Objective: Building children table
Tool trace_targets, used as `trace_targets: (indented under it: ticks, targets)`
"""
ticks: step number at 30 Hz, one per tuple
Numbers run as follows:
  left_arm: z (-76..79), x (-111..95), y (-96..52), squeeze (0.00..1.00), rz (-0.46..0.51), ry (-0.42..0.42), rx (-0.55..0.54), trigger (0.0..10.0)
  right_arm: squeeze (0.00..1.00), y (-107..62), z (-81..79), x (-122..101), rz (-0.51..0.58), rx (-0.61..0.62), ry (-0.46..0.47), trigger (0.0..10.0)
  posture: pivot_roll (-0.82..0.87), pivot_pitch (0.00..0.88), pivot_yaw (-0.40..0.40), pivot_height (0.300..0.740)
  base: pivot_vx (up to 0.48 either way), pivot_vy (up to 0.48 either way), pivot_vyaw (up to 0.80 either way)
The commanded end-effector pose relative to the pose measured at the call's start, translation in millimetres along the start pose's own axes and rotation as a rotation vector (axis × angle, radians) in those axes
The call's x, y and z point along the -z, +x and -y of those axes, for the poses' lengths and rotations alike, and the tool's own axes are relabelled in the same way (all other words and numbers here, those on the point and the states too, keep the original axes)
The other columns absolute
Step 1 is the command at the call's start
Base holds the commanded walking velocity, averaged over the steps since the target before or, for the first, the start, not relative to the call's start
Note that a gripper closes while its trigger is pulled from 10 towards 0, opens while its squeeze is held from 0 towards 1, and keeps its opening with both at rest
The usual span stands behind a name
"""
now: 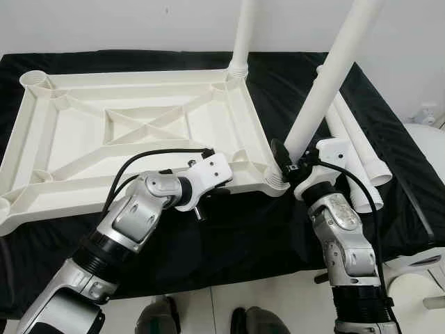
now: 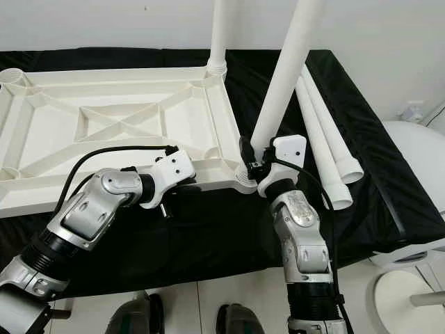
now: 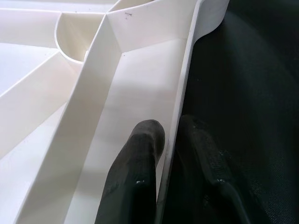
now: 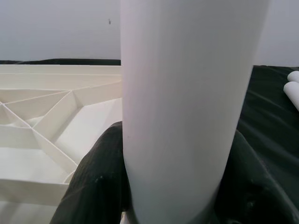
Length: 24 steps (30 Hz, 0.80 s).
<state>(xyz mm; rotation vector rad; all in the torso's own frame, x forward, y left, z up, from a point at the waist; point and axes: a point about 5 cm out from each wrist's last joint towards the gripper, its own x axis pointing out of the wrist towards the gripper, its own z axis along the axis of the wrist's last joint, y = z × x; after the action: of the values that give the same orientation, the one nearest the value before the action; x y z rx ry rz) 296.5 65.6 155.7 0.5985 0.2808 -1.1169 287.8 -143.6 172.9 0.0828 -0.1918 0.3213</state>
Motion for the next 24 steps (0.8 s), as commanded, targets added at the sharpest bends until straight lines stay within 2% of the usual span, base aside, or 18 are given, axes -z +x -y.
trace_targets:
  ticks: [1, 3, 4, 5, 6, 7, 10, 13, 17, 24]
  targets:
    - [2.5, -20, 1.0, 0.0, 0.072, 0.053, 0.006, 10.0, 0.0, -1.4, -6.0, 12, -0.053, -0.035, 0.065, 10.0, 0.02, 0.106, -0.027, 0.74, 0.0, 0.0, 0.0]
    - [2.8, -20, 0.8, 0.0, 0.072, 0.052, 0.006, 10.0, 0.0, -4.3, -11.7, 12, -0.054, -0.179, 0.061, 10.0, 0.02, 0.107, -0.024, 0.74, 0.0, 0.0, 0.0]
    - [2.8, -20, 0.8, 0.0, 0.072, 0.052, 0.006, 10.0, 0.0, -4.3, -11.7, 12, -0.054, -0.179, 0.061, 10.0, 0.02, 0.107, -0.024, 0.74, 0.0, 0.0, 0.0]
    - [2.8, -20, 0.8, 0.0, 0.072, 0.052, 0.006, 10.0, 0.0, -5.6, -12.1, 11, -0.057, -0.233, 0.066, 10.0, 0.02, 0.108, -0.024, 0.74, 0.0, 0.0, 0.0]
    - [3.3, -20, 0.9, 0.0, 0.071, 0.052, 0.008, 10.0, 0.0, -7.1, -6.9, 11, -0.074, -0.301, 0.054, 10.0, 0.02, 0.108, -0.023, 0.74, 0.0, 0.0, 0.0]
    - [3.3, -20, 0.9, 0.0, 0.071, 0.052, 0.008, 10.0, 0.0, -7.1, -6.9, 11, -0.074, -0.301, 0.054, 10.0, 0.02, 0.108, -0.023, 0.74, 0.0, 0.0, 0.0]
    - [4.0, -19, 1.4, 0.0, 0.071, 0.052, 0.011, 10.0, 0.0, -9.8, 9.2, 8, -0.099, -0.45, 0.023, 10.0, 0.02, 0.107, -0.022, 0.74, 0.0, 0.0, 0.0]
    - [4.1, -19, 1.4, 0.0, 0.072, 0.052, 0.012, 10.0, 0.0, -7.8, 18.4, 7, -0.107, -0.497, 0.003, 10.0, 0.02, 0.107, -0.023, 0.74, 0.0, 0.0, 0.0]
    - [4.0, -19, 1.4, 0.0, 0.072, 0.051, 0.011, 10.0, 0.0, -8.9, 20.4, 9, -0.139, -0.59, -0.01, 10.0, 0.02, 0.104, -0.024, 0.74, 0.0, 0.0, 0.0]
    - [6.1, -19, -0.2, 0.0, 0.066, 0.053, 0.01, 10.0, 0.0, -5.6, 21.2, 16, -0.163, -0.626, -0.046, 10.0, 0.03, 0.097, -0.025, 0.74, 0.0, 0.0, 0.0]
